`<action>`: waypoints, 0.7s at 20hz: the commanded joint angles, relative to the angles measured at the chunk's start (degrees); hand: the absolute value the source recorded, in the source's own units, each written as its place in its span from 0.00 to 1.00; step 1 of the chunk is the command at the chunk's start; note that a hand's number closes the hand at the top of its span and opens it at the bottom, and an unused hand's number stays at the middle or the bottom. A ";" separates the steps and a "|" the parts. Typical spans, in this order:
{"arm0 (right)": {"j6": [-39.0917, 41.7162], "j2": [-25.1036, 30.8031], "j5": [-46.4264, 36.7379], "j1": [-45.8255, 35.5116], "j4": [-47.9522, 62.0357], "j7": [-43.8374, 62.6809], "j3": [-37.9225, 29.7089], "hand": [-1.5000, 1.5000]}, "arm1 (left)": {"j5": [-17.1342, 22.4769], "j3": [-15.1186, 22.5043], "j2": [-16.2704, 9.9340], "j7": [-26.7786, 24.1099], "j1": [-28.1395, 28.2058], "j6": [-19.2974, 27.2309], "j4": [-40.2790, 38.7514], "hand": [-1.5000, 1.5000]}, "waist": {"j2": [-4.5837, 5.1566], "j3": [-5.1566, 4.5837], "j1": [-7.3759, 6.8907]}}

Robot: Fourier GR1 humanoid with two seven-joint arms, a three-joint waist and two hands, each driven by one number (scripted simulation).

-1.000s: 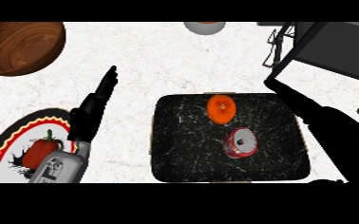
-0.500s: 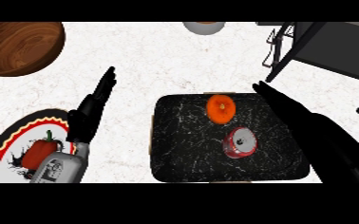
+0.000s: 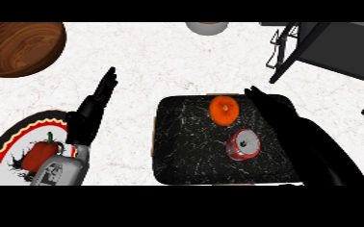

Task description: Pick the can from the tray and place it in the tiered shelf

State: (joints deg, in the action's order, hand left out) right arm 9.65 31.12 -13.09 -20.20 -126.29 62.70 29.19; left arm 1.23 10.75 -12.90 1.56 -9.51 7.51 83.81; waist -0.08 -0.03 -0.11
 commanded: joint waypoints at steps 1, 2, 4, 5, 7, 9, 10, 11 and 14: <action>3.17 -1.33 -1.33 0.75 -0.27 5.73 -1.04 0.00 | -2.05 0.15 1.94 2.82 -2.79 1.27 -1.29 0.50 | 0.03 0.01 0.30; 3.64 -1.92 -1.60 1.26 0.31 5.56 0.37 0.00 | -2.38 0.10 2.88 -1.18 -2.39 1.16 -4.19 0.50 | 0.07 0.00 0.33; 2.04 -5.00 -6.62 2.35 3.56 2.61 2.04 0.00 | -1.99 -0.92 1.83 2.29 -2.70 0.22 -0.59 0.50 | 0.05 0.02 0.13; 5.39 -4.06 -2.26 0.37 -1.35 9.07 -0.01 0.00 | -3.03 1.07 2.59 -2.19 3.30 0.82 0.57 0.50 | -0.04 -0.01 0.03; 6.13 -5.51 -2.33 -2.08 2.60 7.85 -1.02 0.00 | -0.66 -2.10 0.44 1.60 -1.62 -2.39 -0.50 0.50 | 0.04 -0.01 -0.03; 5.50 -4.47 -5.05 2.07 0.64 6.96 0.70 0.00 | -1.53 -1.86 0.60 -0.71 1.17 -1.87 0.42 0.50 | -0.03 0.00 0.10; 4.96 -6.04 -6.82 2.16 2.52 5.29 2.01 0.00 | -2.07 -1.91 1.31 -0.38 -1.26 -2.02 -1.43 0.50 | 0.03 0.01 0.16; 5.21 -7.15 -7.62 0.15 4.90 6.43 3.63 0.00 | -0.74 -3.34 0.67 -1.08 -0.59 -2.57 -1.98 0.50 | 0.05 -0.02 -0.04; 7.06 -6.83 -6.86 -0.71 6.62 6.71 1.23 0.00 | -2.62 -2.02 2.86 -1.38 -2.24 -1.47 -4.04 0.50 | 0.06 -0.02 0.10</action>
State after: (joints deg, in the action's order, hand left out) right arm 12.32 26.01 -19.26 -18.55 -120.74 61.11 30.51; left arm -0.55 8.74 -11.13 0.72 -10.87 5.82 81.34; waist -0.01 -0.03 -0.02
